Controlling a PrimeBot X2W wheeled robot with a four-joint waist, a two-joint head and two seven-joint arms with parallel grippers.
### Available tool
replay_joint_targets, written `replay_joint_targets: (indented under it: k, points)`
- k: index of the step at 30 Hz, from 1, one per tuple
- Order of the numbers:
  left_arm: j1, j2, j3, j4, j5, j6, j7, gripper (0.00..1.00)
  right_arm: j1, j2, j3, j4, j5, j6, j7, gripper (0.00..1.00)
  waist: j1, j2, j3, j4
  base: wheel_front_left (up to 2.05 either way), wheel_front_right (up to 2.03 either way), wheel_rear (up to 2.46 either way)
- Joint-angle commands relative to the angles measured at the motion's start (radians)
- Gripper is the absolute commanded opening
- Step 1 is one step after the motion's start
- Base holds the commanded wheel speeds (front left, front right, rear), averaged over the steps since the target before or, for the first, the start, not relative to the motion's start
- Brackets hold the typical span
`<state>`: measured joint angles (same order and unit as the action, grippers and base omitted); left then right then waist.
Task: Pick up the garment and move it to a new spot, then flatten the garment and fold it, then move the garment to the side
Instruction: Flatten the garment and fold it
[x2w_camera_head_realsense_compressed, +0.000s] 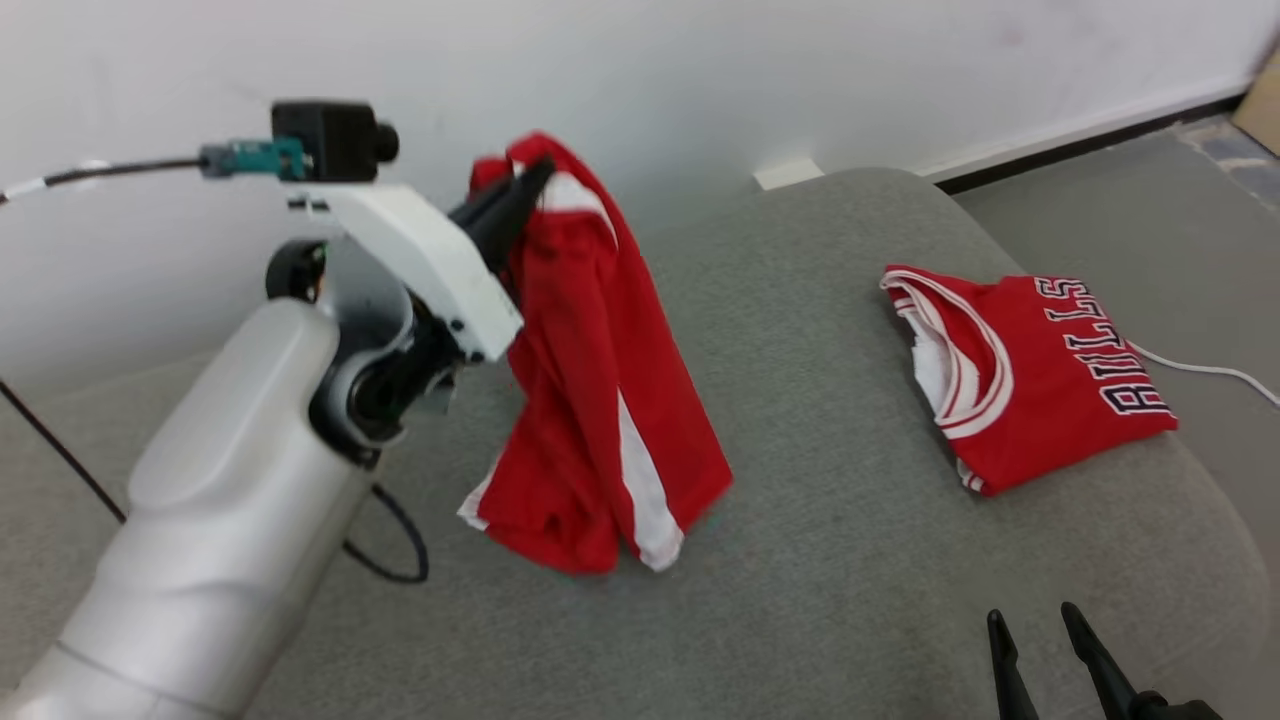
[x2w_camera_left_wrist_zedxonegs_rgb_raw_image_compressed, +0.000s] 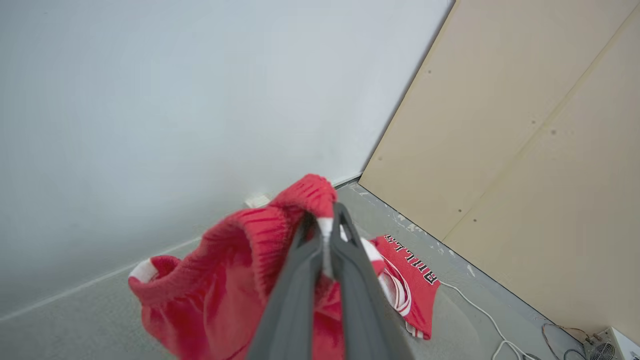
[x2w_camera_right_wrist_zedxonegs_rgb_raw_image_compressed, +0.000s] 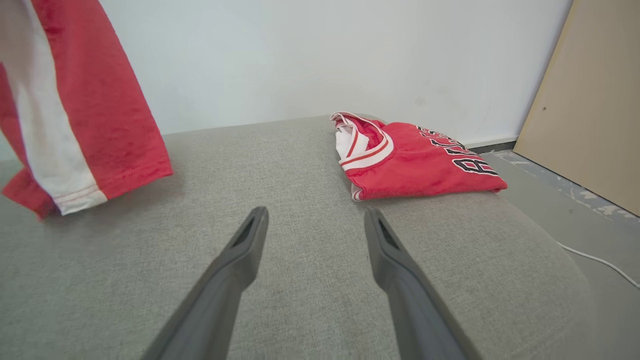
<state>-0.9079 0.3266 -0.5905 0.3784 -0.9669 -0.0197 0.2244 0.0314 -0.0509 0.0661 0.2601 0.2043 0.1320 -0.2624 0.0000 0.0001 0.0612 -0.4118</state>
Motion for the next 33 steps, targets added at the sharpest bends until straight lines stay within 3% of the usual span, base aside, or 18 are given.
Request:
replay_joint_targets:
  k: [1,10,17,21,25,33]
  points:
    - [-0.038,-0.015,0.003,0.035,0.016,-0.009,-0.028,0.00,-0.009,-0.001,0.004,0.004,0.003,-0.003,-0.003,1.00,0.0000,-0.0001,0.001,-0.025,0.00,0.00,0.00]
    - [-0.169,-0.114,0.016,0.205,0.032,-0.082,-0.210,0.00,-0.011,-0.001,-0.004,0.007,-0.002,-0.003,-0.003,1.00,0.0000,-0.0001,0.001,-0.041,0.00,0.00,0.00]
    - [-0.019,-0.147,-0.058,0.188,-0.037,-0.112,-0.257,0.00,-0.001,0.000,-0.020,0.008,0.002,-0.003,-0.003,1.00,0.0000,-0.0001,-0.006,0.017,0.00,0.00,0.00]
    - [0.172,-0.117,-0.158,0.083,-0.090,-0.110,-0.272,0.00,0.007,-0.001,-0.038,0.009,-0.005,-0.003,-0.003,1.00,0.0000,-0.0001,-0.018,0.064,0.00,0.00,0.00]
    - [0.364,-0.061,-0.281,0.019,-0.062,-0.110,-0.293,0.00,0.022,-0.006,-0.055,0.004,-0.012,-0.003,-0.003,1.00,0.0000,-0.0001,-0.028,0.120,0.00,0.00,0.00]
    - [0.594,-0.027,-0.317,0.073,-0.084,-0.106,-0.410,0.00,0.039,-0.013,-0.064,0.007,-0.009,-0.003,-0.003,1.00,0.0000,-0.0001,-0.047,0.221,0.00,0.00,0.00]
